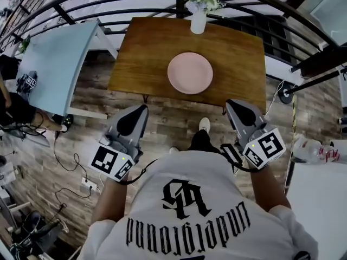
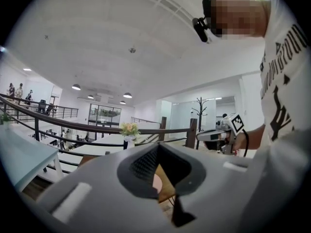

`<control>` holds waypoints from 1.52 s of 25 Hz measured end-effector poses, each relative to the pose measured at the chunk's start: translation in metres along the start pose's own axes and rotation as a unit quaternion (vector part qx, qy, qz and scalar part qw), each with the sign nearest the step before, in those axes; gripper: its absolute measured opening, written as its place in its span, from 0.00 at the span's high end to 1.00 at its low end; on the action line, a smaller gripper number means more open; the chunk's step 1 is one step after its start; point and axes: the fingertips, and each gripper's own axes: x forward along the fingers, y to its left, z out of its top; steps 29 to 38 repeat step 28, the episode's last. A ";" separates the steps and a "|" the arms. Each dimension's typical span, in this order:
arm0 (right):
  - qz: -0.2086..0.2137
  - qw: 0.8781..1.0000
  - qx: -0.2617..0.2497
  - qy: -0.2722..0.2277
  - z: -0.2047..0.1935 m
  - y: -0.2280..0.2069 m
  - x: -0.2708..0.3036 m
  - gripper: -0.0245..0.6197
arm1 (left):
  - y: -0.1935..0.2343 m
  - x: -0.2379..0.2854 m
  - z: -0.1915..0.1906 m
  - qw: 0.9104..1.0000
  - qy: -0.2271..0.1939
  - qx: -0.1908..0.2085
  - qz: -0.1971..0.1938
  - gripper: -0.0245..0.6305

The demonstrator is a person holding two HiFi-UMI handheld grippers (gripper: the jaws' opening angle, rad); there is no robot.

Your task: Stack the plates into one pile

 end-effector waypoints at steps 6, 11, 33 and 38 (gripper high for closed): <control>-0.001 1.000 -0.024 0.006 -0.002 0.059 -0.028 0.96 | -0.027 -0.036 0.001 1.000 -0.004 0.000 -0.019 0.89; 0.014 0.999 -0.033 0.000 0.002 0.093 -0.043 0.96 | -0.047 -0.053 0.007 1.000 -0.006 0.009 -0.026 0.89; 0.011 0.999 -0.038 -0.012 0.006 0.116 -0.053 0.96 | -0.060 -0.067 0.004 0.999 -0.017 -0.001 -0.036 0.89; 0.011 0.999 -0.038 -0.012 0.006 0.116 -0.053 0.96 | -0.060 -0.067 0.004 0.999 -0.017 -0.001 -0.036 0.89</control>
